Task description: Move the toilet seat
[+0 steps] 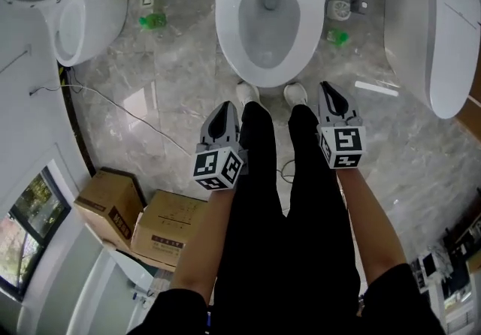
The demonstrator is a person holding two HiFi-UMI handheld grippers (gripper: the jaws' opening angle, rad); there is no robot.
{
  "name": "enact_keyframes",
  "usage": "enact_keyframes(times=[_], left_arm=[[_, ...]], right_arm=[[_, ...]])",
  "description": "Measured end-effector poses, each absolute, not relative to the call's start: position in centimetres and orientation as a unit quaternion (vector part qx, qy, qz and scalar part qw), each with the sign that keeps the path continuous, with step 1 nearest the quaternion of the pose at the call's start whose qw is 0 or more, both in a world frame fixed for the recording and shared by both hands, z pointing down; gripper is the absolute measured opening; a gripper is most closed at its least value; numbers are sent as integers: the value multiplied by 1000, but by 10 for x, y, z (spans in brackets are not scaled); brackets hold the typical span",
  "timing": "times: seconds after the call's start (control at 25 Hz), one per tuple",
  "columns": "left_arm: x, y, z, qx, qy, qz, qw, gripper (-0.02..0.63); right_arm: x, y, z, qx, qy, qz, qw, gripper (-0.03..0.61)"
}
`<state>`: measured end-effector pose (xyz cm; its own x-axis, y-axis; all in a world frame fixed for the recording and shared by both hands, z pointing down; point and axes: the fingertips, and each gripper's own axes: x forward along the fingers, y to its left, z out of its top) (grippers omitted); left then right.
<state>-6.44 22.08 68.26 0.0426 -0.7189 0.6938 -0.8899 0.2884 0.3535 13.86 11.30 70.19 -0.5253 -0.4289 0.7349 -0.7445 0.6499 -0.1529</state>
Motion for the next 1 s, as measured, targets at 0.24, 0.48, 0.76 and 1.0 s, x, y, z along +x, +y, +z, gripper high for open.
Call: enact_keyframes(times=[0.24,0.48,0.76,1.0], left_arm=[[-86,201,745,598,-673,110,420,15],[-93,187,801,582,-673,101,445,15],[-83,192,849,605,-634,136,462,15],[-89,193,874,604,-620,152,477,15]], right_arm=[[137,118,764,363,-828,247,348,32],[126,121,820,391,-800,311,333,33],[116,136,867,378,-792,314,363,34],[124,120,894,414,-771,340,344,34]])
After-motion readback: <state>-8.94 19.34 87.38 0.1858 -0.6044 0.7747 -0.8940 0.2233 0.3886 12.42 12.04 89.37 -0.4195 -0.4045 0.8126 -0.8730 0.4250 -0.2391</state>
